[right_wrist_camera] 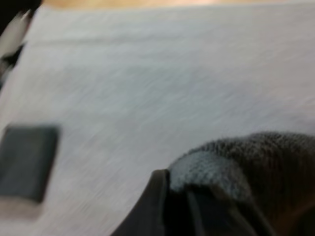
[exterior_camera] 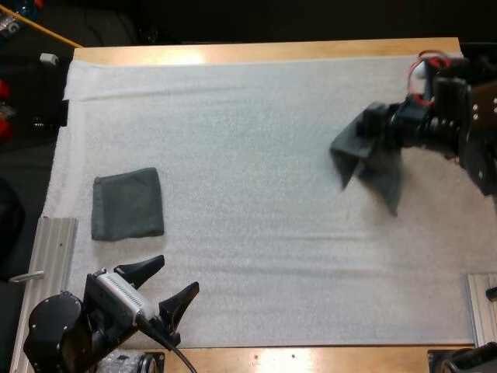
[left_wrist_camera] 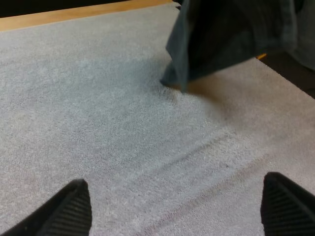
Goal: Pick towel from pile, fold and stack
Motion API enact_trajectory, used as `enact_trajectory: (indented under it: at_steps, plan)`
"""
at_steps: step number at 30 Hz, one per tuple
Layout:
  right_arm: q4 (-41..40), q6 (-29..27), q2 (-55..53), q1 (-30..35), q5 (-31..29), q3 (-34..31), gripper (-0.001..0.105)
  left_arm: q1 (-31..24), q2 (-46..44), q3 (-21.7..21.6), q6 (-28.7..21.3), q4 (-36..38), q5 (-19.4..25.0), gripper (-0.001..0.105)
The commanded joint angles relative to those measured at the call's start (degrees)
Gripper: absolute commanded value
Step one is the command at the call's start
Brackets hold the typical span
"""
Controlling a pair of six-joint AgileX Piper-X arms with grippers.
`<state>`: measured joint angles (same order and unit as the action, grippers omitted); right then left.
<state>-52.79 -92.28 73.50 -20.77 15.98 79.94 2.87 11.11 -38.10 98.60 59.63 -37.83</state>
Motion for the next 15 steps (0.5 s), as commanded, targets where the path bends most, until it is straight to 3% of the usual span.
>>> enact_trajectory:
  at_steps: [1, 8, 15]
  plan:
    - [-0.31, 0.14, -2.00, -2.26, 0.60, 0.56, 0.000, 0.29, -0.01, -0.45, 0.09, -0.34, -0.47, 0.069]
    - [1.75, 8.29, -7.40, -13.50, 0.85, 0.56, 0.000, 0.29, -0.01, -0.45, 0.09, -0.34, -0.47, 0.069]
    - [2.20, 10.48, -5.78, -16.61, 1.17, 0.56, 0.000, 0.29, -0.01, -0.45, 0.09, -0.34, -0.47, 0.069]
